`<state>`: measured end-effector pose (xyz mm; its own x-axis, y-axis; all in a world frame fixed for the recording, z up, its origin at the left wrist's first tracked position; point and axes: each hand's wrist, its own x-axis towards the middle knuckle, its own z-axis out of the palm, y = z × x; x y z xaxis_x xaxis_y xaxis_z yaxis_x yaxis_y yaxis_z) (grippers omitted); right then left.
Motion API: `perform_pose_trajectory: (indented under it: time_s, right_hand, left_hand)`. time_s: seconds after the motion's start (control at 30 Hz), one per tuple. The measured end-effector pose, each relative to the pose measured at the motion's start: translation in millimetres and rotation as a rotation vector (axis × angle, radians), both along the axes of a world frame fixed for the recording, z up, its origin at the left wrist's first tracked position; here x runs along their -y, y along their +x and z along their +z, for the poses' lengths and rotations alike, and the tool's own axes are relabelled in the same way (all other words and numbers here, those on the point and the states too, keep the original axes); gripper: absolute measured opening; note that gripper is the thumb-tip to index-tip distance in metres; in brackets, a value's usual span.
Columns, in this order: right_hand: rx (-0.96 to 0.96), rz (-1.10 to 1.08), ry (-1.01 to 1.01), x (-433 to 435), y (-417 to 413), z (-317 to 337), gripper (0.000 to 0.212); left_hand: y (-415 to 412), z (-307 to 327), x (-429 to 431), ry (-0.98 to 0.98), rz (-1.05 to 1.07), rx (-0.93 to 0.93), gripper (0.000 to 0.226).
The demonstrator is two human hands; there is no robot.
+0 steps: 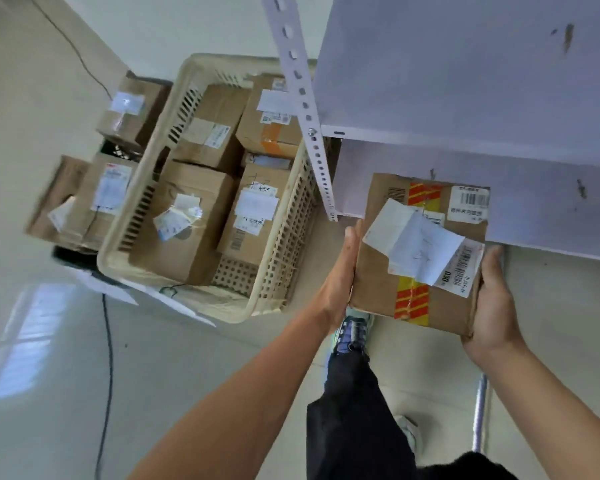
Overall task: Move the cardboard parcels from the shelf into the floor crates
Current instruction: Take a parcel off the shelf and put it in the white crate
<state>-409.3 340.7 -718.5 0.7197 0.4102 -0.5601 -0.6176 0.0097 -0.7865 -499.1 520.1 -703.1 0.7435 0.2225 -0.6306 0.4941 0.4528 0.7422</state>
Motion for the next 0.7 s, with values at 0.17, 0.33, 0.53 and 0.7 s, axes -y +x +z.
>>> perform_pose_trajectory:
  time_s: [0.17,0.33,0.53,0.7]
  right_hand:
    - [-0.065,0.120,-0.006,-2,-50,65,0.081]
    - [-0.120,0.167,-0.103,-40,-90,109,0.066]
    - [-0.104,0.161,-0.117,-123,-113,120,0.072]
    - [-0.149,0.140,-0.114,-218,-121,101,0.087]
  left_hand:
    - [-64,66,7,-0.027,0.077,-0.076,0.074]
    - [-117,109,-21,-0.036,0.253,-0.169,0.084]
    - [-146,121,-91,-0.004,0.354,-0.227,0.071]
    - [-153,104,-185,0.077,0.375,-0.176,0.062]
